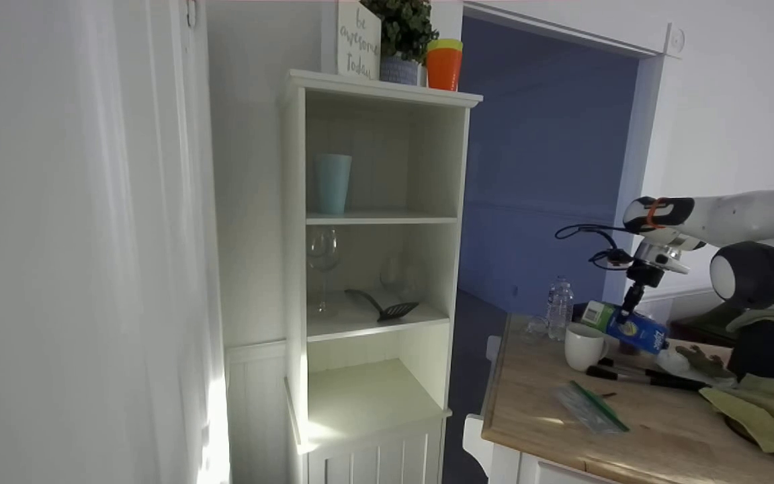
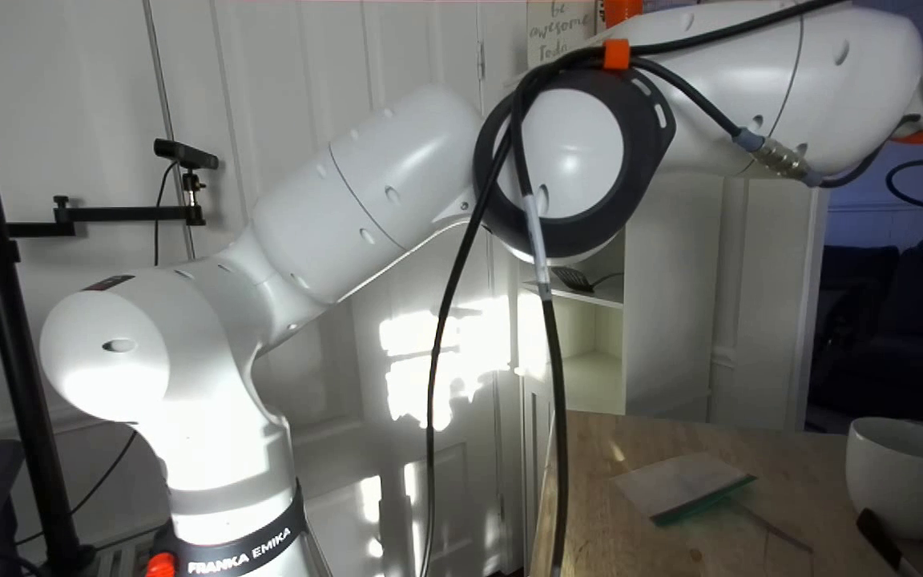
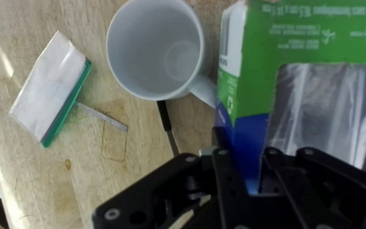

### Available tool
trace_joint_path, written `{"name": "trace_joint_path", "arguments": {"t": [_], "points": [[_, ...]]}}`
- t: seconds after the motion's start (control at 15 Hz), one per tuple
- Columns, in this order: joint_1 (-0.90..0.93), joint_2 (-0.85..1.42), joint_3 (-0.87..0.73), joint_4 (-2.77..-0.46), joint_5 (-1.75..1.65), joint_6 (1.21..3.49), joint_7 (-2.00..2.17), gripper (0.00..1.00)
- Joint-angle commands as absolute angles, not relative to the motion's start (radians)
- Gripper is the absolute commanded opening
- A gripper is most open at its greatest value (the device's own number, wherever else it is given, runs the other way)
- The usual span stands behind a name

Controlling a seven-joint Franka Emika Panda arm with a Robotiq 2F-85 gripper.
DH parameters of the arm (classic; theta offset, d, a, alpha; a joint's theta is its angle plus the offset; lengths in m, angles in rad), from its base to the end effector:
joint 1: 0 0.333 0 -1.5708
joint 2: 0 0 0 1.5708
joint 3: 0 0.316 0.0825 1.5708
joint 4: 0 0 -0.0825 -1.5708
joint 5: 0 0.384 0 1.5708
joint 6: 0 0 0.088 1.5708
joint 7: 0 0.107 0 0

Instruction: Move the blue box forward

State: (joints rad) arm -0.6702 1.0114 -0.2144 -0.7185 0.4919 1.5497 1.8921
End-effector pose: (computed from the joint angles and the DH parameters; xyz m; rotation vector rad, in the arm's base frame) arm 0.5848 -0.5085 0.3416 -0.6074 2.8658 0.4452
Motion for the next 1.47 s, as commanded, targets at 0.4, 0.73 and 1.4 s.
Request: {"name": "trace_joint_path", "arguments": {"t": [0.4, 0.73, 1.4], "points": [[-0.716, 1.137, -0.125, -0.558, 0.417, 1.659, 1.914, 0.02], [-0.719, 1.176, -0.123, -0.509, 0.368, 1.653, 1.918, 0.02], [-0.718, 1.249, -0.103, -0.425, 0.306, 1.622, 1.916, 0.02]]}}
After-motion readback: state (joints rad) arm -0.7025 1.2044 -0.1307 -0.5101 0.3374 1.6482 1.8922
